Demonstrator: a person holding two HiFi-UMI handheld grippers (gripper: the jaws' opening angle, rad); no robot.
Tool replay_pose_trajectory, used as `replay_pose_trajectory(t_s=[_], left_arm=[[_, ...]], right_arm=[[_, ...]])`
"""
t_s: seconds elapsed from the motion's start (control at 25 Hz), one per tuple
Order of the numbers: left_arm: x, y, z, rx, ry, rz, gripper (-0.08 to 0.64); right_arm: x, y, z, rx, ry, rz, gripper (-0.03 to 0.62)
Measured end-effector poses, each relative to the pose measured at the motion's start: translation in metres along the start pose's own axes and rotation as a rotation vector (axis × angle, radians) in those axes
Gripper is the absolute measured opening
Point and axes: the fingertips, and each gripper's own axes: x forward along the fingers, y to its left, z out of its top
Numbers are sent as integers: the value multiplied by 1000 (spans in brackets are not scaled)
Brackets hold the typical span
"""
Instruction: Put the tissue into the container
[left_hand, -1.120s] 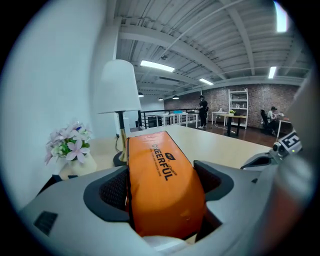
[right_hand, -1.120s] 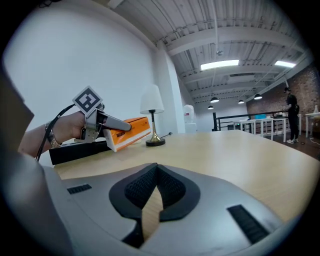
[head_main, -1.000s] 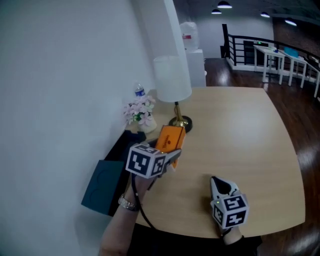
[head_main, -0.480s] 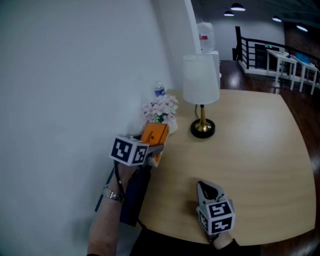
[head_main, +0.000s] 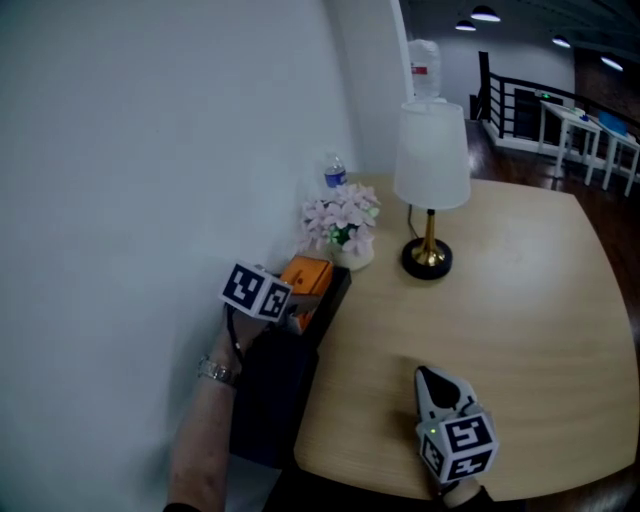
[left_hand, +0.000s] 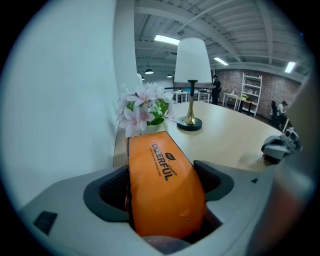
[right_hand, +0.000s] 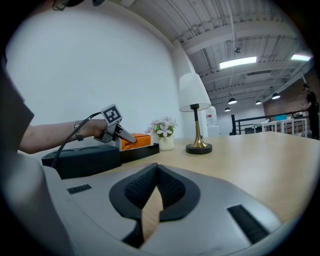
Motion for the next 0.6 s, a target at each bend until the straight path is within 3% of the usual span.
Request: replay_pose_trajectory(t_s=[0.12, 0.2, 0.32, 0.44, 0.6], left_arm=[[9, -6, -11, -41, 1, -63, 417], [10, -5, -11, -46, -5, -64, 420], [10, -2, -11, -24, 7, -33, 459], [3, 3, -3, -36, -38, 7, 517], [-26, 0, 14, 11, -107, 98, 522]], right_arm=[[0, -1, 1, -3, -2, -1, 0], [2, -2, 1, -5, -3, 0, 0], [2, -1, 0, -3, -1, -2, 0], [3, -2, -1, -3, -1, -3, 0], [4, -2, -2, -5, 0, -3, 0]])
